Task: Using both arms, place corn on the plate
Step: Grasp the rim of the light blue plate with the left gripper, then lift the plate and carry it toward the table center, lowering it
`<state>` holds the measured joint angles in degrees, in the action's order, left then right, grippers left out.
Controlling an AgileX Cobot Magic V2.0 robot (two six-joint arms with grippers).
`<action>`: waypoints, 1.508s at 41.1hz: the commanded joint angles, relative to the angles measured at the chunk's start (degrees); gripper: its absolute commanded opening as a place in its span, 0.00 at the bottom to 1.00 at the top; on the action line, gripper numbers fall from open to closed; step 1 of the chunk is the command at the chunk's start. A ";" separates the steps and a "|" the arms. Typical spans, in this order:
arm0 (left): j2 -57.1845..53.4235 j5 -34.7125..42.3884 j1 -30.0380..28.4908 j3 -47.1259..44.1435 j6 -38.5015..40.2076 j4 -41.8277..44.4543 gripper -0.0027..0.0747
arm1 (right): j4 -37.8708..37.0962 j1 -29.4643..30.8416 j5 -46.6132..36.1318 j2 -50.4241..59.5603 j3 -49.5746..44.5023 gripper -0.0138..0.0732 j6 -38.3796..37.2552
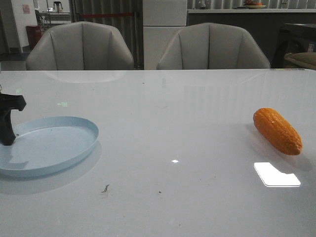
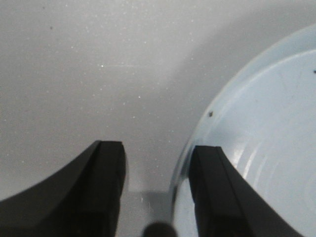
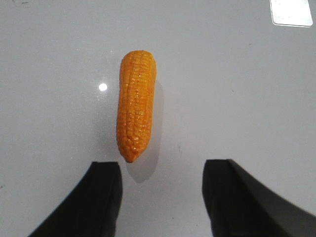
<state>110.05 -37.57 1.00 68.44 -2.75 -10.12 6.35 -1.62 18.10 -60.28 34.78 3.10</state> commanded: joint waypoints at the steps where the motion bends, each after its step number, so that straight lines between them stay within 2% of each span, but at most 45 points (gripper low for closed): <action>1: -2.34 0.10 0.34 1.38 0.19 -0.88 0.37 | 0.07 -0.19 -3.63 0.62 1.94 0.71 0.12; 6: -2.34 -0.31 0.34 1.38 0.19 -0.88 0.14 | 0.07 -0.19 -3.69 0.62 1.94 0.71 0.12; 14: -2.61 -3.39 0.34 3.81 0.19 -0.88 0.16 | 0.07 -0.19 -3.69 0.62 1.94 0.71 0.12; 24: -2.61 -14.41 0.34 17.69 0.19 -3.35 0.16 | 0.07 -0.19 -3.75 0.62 1.94 0.71 0.12; 30: -2.61 -19.70 0.34 27.77 -0.43 -10.23 0.16 | 0.07 -0.19 -3.75 0.62 1.94 0.71 0.12; 36: -2.61 -20.28 1.30 33.47 -2.69 -19.60 0.16 | 0.07 -0.19 -3.81 0.56 1.94 0.71 0.12; 48: -1.37 -21.94 9.21 34.36 -2.69 -22.18 0.16 | 0.07 -0.19 -4.40 0.45 1.94 0.71 0.12; 62: 7.42 -26.07 17.67 34.36 -2.69 -15.31 0.16 | 0.07 -0.19 -4.67 0.45 1.94 0.71 0.12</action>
<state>119.05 -63.31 17.38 101.06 -5.45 -25.36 6.35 -1.62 17.77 -60.42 34.78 3.10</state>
